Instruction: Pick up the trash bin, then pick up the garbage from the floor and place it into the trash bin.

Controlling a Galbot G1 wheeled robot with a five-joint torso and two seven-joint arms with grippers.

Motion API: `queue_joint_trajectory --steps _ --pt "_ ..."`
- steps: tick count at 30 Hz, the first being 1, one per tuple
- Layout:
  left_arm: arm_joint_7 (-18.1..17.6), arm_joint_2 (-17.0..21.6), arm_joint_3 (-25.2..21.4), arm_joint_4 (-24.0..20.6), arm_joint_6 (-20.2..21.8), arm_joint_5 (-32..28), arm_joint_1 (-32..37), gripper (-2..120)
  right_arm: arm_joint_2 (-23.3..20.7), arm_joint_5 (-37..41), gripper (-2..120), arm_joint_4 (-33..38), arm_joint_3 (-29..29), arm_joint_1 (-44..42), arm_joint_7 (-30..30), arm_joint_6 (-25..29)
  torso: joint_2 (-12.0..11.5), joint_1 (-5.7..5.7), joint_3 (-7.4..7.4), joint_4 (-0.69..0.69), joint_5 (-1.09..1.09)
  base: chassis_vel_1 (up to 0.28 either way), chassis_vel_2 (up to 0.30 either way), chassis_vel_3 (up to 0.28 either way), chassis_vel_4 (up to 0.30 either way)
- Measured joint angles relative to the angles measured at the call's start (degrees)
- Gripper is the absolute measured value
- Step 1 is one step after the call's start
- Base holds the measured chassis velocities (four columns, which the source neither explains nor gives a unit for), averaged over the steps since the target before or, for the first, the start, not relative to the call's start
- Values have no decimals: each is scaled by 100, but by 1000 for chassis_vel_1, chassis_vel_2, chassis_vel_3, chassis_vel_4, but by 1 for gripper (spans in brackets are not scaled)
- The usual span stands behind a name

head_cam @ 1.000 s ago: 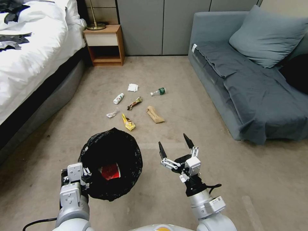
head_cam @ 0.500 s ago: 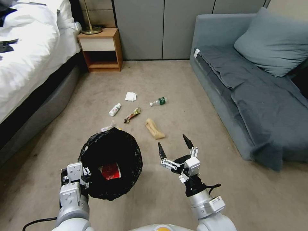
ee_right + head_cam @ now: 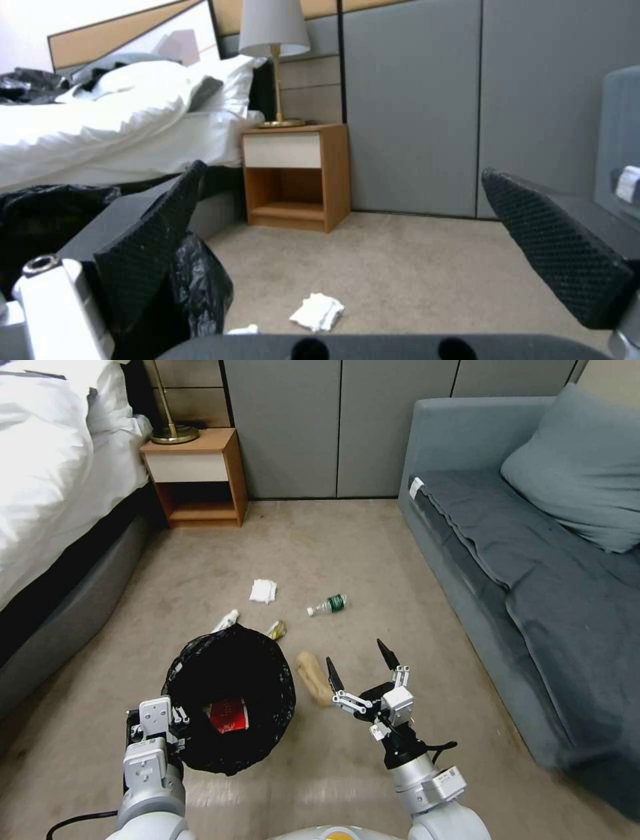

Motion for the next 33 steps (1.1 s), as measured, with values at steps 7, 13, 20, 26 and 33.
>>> queue_joint_trajectory --steps 7,13,20,26,33 --pt "1 -2 -5 14 0 -5 -18 0 8 21 100 -19 2 9 -85 42 0 1 1 0 3 -191 210 194 -197" --pt "1 -10 -2 25 2 -5 -27 0 17 26 100 -19 -6 14 -101 42 0 -1 -1 0 2 6 0 -19 3" --pt "1 -5 -21 27 6 -14 -33 0 -4 62 100 -91 -20 85 -131 55 0 -1 -1 0 2 15 -14 -16 8" --pt "-1 0 -44 -3 6 -23 -15 0 -247 90 100 -346 -130 259 19 -276 0 -1 -1 -1 1 0 0 0 0" --pt "-2 -8 -89 -51 8 -30 -17 0 -604 706 100 -1001 -520 876 373 -1404 0 -1 0 0 2 0 0 0 0"
